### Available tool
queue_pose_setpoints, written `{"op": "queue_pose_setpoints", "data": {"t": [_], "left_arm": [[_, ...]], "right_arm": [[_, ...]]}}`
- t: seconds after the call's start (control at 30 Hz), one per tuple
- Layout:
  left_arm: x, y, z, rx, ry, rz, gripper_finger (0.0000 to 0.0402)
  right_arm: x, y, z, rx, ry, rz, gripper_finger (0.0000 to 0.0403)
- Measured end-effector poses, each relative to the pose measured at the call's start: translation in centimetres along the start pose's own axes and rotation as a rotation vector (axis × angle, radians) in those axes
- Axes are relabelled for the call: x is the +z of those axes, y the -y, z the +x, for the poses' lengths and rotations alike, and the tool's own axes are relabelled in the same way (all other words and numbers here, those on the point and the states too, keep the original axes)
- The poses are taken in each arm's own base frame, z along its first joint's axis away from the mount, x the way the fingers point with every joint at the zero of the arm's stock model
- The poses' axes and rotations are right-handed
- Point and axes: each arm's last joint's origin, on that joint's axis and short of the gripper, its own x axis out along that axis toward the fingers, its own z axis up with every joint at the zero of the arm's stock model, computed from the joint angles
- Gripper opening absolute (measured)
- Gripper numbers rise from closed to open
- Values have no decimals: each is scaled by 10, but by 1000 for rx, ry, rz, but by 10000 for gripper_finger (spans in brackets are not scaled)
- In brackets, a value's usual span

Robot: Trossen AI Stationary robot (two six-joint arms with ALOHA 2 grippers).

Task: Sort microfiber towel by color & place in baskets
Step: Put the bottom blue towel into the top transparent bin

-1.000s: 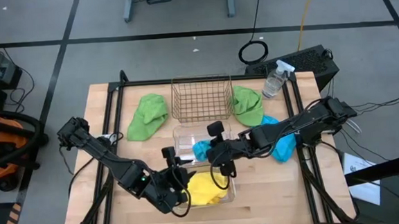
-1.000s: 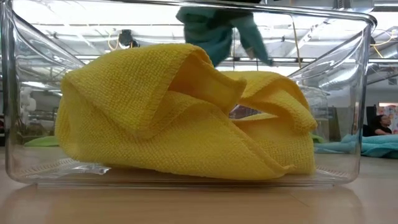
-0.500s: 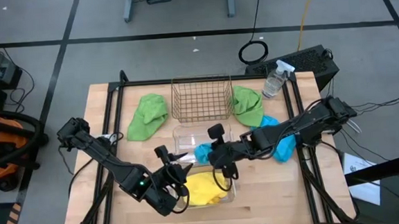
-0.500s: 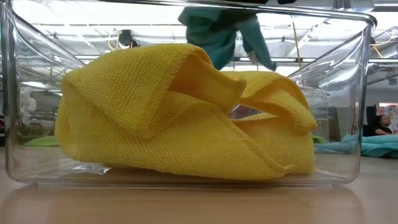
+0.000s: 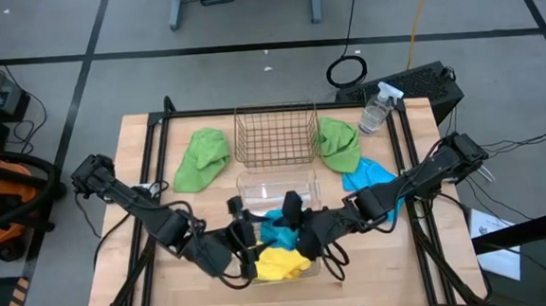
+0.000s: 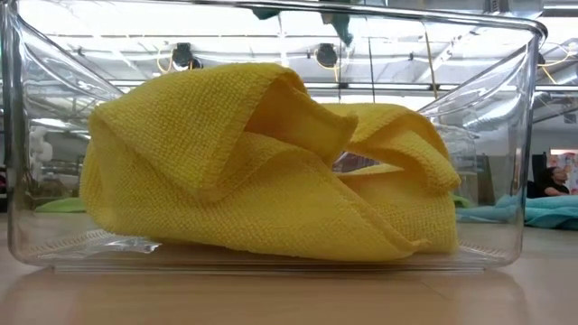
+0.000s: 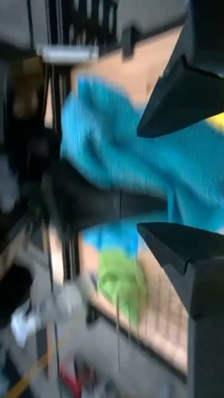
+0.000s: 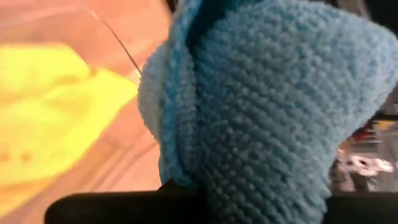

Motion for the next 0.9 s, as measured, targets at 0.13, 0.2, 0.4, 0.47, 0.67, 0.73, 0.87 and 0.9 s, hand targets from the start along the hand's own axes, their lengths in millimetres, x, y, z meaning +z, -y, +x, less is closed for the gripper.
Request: {"op": "queue_pose_setpoints", "data": {"t": [0.13,0.2,0.4,0.47,0.67,0.73,0.87,0.9], "left_arm": [[2,-2,5,-71,-4,-15,274],[2,-3,7,-59,-10,-12,289],[1,-11,15,6,-18,-33,311],[-2,-13,20,18,-40,-27,311],[-10,-12,38,-73,-111,15,309],[-10,-11,41,-88,-111,11,301],[-12,-11,41,-84,-123,18,260],[-12,-11,41,-84,-123,19,243]], "right_arm": [[0,1,-2,-72,-80,-15,30],[1,0,-3,-88,-103,-20,29],[11,-6,-8,-89,-73,-45,29],[14,-8,-11,-93,-60,-84,28],[21,-9,-15,-144,-70,-159,31],[22,-9,-16,-151,-70,-157,31],[22,-8,-15,-155,-68,-158,31],[22,-8,-15,-157,-67,-153,31]]}}
